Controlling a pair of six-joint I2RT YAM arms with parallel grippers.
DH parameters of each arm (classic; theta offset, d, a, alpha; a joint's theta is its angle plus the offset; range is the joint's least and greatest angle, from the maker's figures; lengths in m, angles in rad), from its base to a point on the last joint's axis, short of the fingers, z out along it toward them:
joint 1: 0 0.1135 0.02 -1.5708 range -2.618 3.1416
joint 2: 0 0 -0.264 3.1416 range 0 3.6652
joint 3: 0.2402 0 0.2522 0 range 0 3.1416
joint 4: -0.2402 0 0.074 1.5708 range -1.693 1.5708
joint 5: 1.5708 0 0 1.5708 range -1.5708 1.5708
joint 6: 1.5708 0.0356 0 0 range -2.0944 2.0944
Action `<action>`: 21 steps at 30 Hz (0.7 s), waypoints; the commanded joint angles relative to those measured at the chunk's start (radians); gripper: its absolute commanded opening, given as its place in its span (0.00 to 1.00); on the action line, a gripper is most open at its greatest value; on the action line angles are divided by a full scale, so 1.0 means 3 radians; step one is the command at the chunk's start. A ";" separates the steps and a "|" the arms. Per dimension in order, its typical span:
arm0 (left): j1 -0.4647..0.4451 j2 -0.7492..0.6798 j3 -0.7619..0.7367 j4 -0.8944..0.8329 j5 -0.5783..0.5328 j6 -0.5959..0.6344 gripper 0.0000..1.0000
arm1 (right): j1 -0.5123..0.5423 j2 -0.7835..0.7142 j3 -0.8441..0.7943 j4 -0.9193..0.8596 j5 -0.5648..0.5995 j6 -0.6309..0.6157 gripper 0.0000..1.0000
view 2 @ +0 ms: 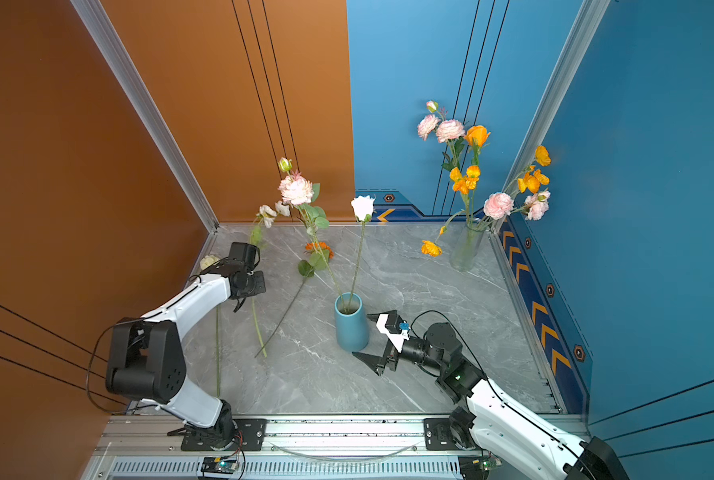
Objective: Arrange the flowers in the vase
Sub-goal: 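Close the left gripper on the white flower stem and lift it upright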
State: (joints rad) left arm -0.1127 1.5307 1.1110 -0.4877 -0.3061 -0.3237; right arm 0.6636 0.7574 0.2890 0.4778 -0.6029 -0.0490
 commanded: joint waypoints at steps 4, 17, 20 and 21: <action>-0.0124 -0.0837 -0.0032 -0.0154 -0.1009 0.0330 0.00 | -0.0039 -0.0112 0.0037 -0.0012 -0.0010 0.0010 1.00; -0.0502 -0.2814 -0.0549 0.0612 -0.0433 0.0561 0.00 | -0.0131 -0.0254 -0.0066 0.0117 0.0090 0.0122 1.00; -0.0753 -0.3037 -0.0700 0.1288 0.0221 0.0510 0.00 | -0.0151 -0.0240 -0.0082 0.0150 0.0107 0.0138 1.00; -0.0854 -0.3037 -0.0698 0.1465 0.0417 0.0482 0.00 | -0.0161 -0.0239 -0.0086 0.0155 0.0111 0.0142 1.00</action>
State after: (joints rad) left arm -0.3153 0.6197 0.9298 -0.2749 -0.4072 -0.1799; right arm 0.6239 0.6899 0.2779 0.4915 -0.5945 -0.0257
